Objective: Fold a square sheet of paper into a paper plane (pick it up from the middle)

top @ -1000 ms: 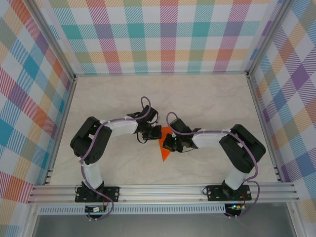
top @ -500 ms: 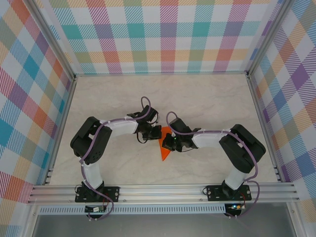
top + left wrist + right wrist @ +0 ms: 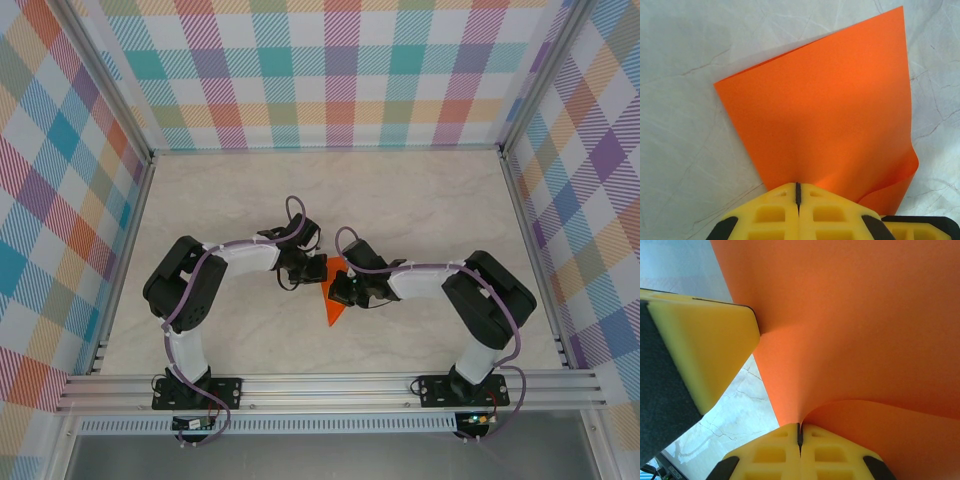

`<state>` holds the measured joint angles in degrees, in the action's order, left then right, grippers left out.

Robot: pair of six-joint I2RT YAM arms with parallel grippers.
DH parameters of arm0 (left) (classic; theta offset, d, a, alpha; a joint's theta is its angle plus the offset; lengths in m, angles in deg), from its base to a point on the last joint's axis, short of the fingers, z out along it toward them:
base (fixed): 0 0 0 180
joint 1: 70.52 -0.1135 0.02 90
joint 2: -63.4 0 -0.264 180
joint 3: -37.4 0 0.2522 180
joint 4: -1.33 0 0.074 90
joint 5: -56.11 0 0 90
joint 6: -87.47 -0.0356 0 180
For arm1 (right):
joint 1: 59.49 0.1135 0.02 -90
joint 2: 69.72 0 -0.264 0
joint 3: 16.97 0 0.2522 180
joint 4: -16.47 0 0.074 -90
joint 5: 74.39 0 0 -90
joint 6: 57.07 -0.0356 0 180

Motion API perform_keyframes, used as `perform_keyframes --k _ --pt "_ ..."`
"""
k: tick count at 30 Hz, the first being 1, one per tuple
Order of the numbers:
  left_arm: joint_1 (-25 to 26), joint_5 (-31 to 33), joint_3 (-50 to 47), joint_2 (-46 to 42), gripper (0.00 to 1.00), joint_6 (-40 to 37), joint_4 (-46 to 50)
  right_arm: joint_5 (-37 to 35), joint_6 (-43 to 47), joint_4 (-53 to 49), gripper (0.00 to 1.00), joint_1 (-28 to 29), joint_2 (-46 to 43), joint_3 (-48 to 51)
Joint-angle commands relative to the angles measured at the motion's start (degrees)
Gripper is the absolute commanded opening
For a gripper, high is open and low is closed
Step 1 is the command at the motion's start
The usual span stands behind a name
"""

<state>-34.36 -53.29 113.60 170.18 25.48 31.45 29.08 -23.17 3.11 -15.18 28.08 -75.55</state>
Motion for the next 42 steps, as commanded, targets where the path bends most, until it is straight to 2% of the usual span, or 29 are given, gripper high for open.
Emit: perform_keyframes --k 1,23,42 --pt "-0.48 -0.03 -0.48 0.87 0.01 -0.13 0.03 -0.65 1.76 -1.92 0.04 0.33 1.75 -1.06" --pt "-0.48 0.06 0.31 1.3 0.0 -0.24 0.25 -1.21 4.33 -3.51 0.05 0.33 -2.52 0.74" --pt "-0.48 -0.2 -0.12 1.13 0.01 -0.16 0.07 0.67 4.93 -0.05 0.05 0.33 -0.11 0.17"
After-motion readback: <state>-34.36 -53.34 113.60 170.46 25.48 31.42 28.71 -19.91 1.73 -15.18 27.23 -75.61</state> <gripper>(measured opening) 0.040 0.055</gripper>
